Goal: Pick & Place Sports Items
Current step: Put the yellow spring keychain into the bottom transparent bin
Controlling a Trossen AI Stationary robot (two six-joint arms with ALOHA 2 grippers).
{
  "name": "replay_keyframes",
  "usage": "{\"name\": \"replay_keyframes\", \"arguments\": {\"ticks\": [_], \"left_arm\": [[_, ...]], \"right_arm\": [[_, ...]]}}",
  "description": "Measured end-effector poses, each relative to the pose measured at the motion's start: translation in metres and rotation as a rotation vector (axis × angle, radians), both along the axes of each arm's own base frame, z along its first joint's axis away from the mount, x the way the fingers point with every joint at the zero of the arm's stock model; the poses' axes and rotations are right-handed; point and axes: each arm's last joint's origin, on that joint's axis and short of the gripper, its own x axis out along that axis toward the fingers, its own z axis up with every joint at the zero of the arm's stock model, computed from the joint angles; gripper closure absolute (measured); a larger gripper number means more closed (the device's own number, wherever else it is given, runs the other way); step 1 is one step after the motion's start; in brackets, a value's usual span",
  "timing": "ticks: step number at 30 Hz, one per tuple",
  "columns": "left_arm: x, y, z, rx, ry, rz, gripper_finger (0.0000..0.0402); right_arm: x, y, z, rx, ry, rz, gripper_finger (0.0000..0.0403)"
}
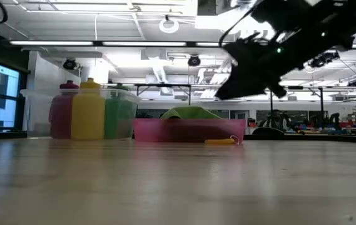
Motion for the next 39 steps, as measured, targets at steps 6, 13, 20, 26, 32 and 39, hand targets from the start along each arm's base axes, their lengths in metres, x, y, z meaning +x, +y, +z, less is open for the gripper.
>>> {"name": "replay_keyframes", "arguments": {"ticks": [6, 13, 20, 26, 32, 39], "left_arm": [[-0.004, 0.010, 0.017, -0.011, -0.235, -0.128, 0.0202], [-0.011, 0.024, 0.038, -0.015, -0.503, -0.200, 0.0202], [-0.014, 0.032, 0.050, 0.027, -0.675, -0.223, 0.0202], [-0.012, 0.035, 0.053, 0.039, -0.706, -0.204, 0.0202], [-0.011, 0.037, 0.053, 0.041, -0.706, -0.183, 0.0202], [-0.011, 0.037, 0.053, 0.038, -0.704, -0.177, 0.0202]], "right_arm": [[0.007, -0.006, -0.024, 0.047, 0.048, -0.063, 0.0391], [0.012, -0.024, -0.043, 0.103, 0.047, -0.183, 0.0403], [0.012, -0.039, -0.059, 0.091, 0.046, -0.347, 0.0402], [0.014, -0.044, -0.070, 0.052, 0.040, -0.417, 0.0403], [0.016, -0.050, -0.082, 0.051, 0.043, -0.432, 0.0403], [0.018, -0.054, -0.097, 0.043, 0.060, -0.453, 0.0403]]}}
